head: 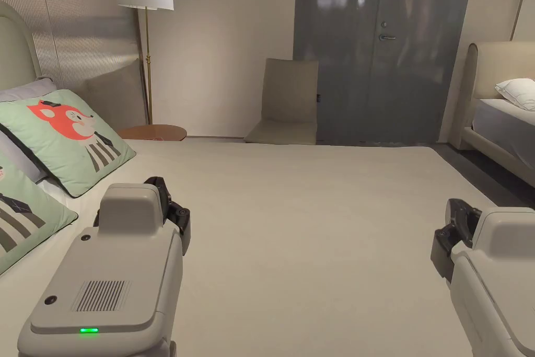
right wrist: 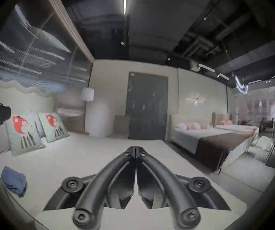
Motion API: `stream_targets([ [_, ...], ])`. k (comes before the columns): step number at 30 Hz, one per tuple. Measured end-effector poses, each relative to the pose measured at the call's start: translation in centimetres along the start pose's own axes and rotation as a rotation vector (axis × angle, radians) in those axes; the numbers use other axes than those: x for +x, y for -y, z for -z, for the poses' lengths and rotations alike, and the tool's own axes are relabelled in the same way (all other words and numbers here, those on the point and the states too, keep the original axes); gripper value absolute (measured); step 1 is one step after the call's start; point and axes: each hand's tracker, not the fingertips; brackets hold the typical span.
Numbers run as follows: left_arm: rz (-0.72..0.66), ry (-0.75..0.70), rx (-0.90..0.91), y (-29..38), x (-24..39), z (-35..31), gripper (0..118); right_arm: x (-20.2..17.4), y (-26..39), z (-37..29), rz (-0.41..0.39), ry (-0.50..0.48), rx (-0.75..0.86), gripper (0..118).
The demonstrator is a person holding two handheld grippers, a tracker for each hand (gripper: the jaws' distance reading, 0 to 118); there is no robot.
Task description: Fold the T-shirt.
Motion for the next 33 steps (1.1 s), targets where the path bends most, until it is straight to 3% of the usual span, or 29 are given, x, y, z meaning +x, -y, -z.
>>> stream_targets([
  [28,-0.013,0.076,-0.056,0.8,1.5,-0.4,0,0.3,0.1,-0.3,-0.044,-0.009,-0.029,1],
  [31,-0.016,0.074,-0.061,0.9,1.4,-0.4,17,0.4,0.3,-0.1,-0.046,-0.005,-0.031,6],
  [33,-0.019,0.075,-0.064,1.1,1.3,-0.3,37,0.5,0.4,0.0,-0.046,-0.014,-0.040,35],
])
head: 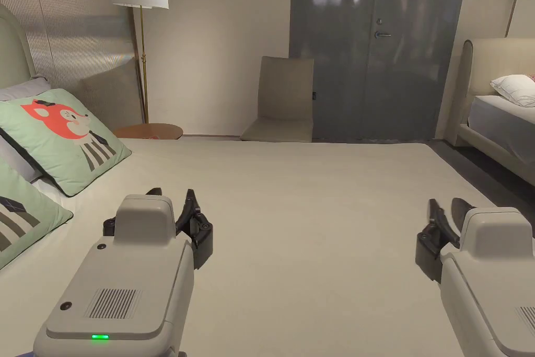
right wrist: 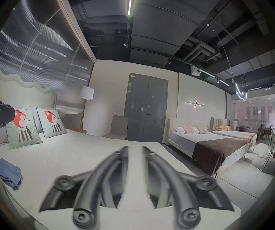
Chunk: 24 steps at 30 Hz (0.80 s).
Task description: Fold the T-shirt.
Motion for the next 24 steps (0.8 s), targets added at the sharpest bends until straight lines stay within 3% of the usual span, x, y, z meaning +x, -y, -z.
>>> stream_targets([
  [2,-0.003,0.000,0.000,0.0,-0.1,0.0,63,0.0,0.1,0.1,-0.002,0.000,-0.006,79],
  [5,-0.015,0.005,-0.002,0.2,-0.2,0.0,111,0.2,0.5,0.2,-0.007,0.013,-0.004,117],
  [24,-0.020,0.009,0.022,0.1,0.6,-0.7,111,0.5,1.1,0.4,-0.001,0.007,-0.007,118],
])
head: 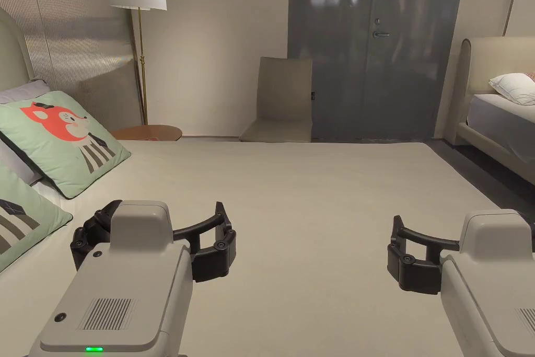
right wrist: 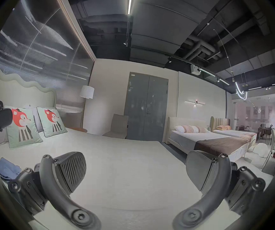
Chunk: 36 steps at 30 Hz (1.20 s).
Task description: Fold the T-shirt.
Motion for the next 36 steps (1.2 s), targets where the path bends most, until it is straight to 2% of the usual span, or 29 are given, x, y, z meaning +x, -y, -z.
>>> stream_targets([
  [36,0.006,-0.023,0.006,-0.3,-0.6,-0.8,111,-0.1,-0.4,-1.1,0.025,-0.014,0.005,118],
])
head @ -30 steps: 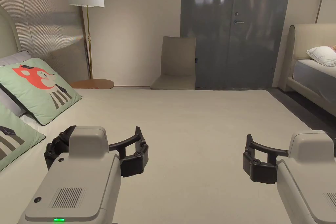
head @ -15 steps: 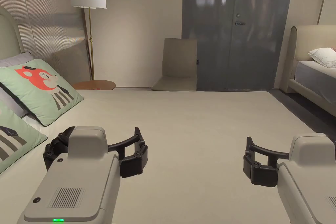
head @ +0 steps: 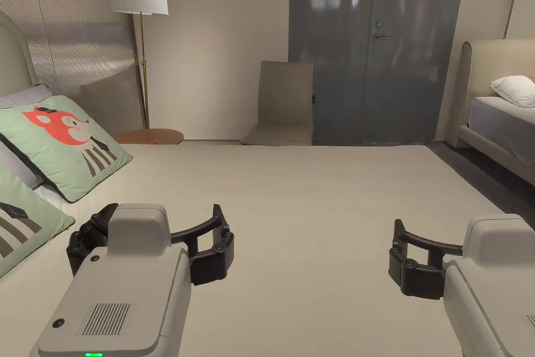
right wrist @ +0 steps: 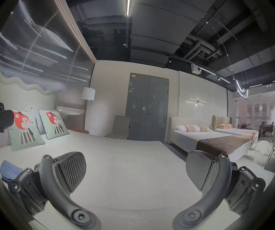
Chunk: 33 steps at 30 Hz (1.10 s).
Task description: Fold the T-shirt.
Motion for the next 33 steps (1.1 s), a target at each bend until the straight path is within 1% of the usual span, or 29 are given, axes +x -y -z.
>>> stream_targets([
  [6,0.004,-0.002,-0.006,0.0,0.0,-0.1,111,0.1,0.1,0.8,0.002,-0.008,-0.020,118],
  [8,0.006,-0.002,-0.008,0.0,0.1,0.0,111,0.1,0.2,1.1,0.040,-0.007,-0.037,118],
  [10,0.008,-0.006,-0.010,0.0,0.1,-0.1,111,0.0,0.2,1.5,0.073,0.037,-0.098,118],
  [11,0.010,-0.013,-0.012,0.0,0.2,0.0,111,0.0,0.1,1.6,0.077,0.042,-0.099,118],
  [14,0.016,-0.018,-0.011,-0.1,0.1,0.0,111,-0.2,-0.7,1.1,0.028,0.057,-0.090,118],
  [16,0.014,-0.016,-0.013,-0.1,0.1,0.1,111,0.0,-0.7,1.1,0.035,0.037,-0.090,118],
  [17,0.012,-0.016,-0.012,-0.1,0.1,0.1,111,0.1,-0.9,1.0,0.051,0.027,-0.099,118],
  [20,0.004,-0.018,-0.013,0.0,0.0,0.2,111,-0.2,-1.2,0.7,0.061,0.048,-0.095,118],
  [23,0.000,-0.013,-0.016,0.1,0.1,0.2,111,-0.5,-1.7,0.5,0.028,0.082,-0.097,118],
  [24,0.001,-0.011,-0.017,0.1,0.2,0.2,111,-0.5,-1.8,0.4,0.028,0.080,-0.106,118],
  [26,0.003,-0.011,-0.017,0.1,0.3,0.2,111,-0.1,-1.9,0.4,0.054,0.037,-0.119,118],
  [29,0.002,-0.004,-0.017,0.1,0.4,0.2,111,0.0,-1.7,0.4,0.067,0.062,-0.109,118],
  [33,0.003,0.000,-0.020,0.2,0.5,0.3,111,0.0,-1.4,0.4,0.072,0.060,-0.105,118],
])
